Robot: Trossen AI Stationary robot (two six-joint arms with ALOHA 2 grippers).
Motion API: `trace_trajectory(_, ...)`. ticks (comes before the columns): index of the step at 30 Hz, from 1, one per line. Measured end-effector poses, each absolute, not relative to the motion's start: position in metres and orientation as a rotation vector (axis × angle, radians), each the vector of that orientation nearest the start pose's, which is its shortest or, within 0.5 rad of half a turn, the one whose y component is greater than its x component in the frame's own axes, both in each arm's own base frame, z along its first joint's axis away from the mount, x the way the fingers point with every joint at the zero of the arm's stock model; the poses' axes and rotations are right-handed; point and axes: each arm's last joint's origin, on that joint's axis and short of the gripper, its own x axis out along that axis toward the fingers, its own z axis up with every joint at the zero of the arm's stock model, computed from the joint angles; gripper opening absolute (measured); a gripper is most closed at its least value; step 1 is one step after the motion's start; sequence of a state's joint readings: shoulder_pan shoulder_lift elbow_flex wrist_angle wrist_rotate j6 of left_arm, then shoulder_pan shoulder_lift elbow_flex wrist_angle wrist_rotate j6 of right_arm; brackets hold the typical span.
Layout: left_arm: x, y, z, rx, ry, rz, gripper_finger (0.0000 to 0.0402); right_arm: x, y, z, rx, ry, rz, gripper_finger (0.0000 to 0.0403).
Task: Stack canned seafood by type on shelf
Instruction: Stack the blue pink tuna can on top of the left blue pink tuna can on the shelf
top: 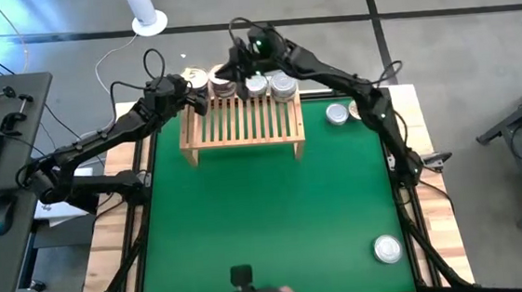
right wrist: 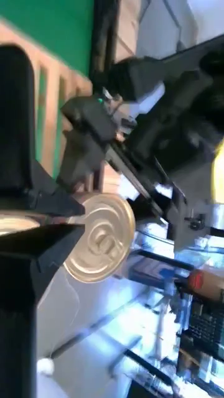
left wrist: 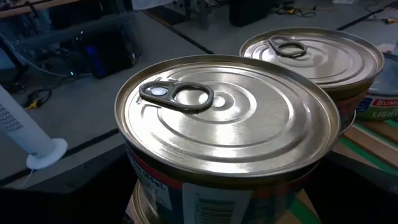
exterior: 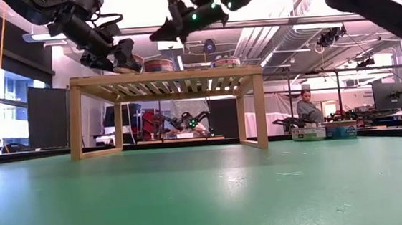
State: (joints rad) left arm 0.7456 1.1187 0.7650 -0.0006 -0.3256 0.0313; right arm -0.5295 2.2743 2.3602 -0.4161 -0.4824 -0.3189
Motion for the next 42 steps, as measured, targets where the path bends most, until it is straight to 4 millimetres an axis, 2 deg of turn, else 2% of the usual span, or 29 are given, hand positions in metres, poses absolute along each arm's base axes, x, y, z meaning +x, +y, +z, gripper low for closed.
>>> trace_trajectory(3, 0.173, 0.173, 0.280, -0.050, 0.379, 1.051, 0.0391, 0.458, -0.264, 0.337, -0.163, 0.216, -0.005, 0.0006)
trace_trajectory(6, 0.174, 0.172, 0.280, -0.050, 0.376, 1.041, 0.0391, 0.463, -0.270, 0.324, -0.151, 0.190, 0.003, 0.0005)
trace_trajectory(12, 0.177, 0.169, 0.278, -0.050, 0.385, 1.007, 0.0391, 0.477, -0.267, 0.305, -0.140, 0.198, 0.035, 0.0002)
trace_trajectory(20, 0.181, 0.166, 0.280, -0.038, 0.359, 0.980, 0.0391, 0.487, -0.251, 0.309, -0.176, 0.158, 0.043, 0.0001)
trace_trajectory(23, 0.183, 0.166, 0.282, -0.030, 0.337, 0.982, 0.0391, 0.490, -0.247, 0.310, -0.187, 0.164, -0.009, 0.0001)
trace_trajectory(42, 0.175, 0.169, 0.283, -0.029, 0.353, 1.110, 0.0390, 0.489, -0.249, 0.311, -0.191, 0.179, -0.088, 0.0000)
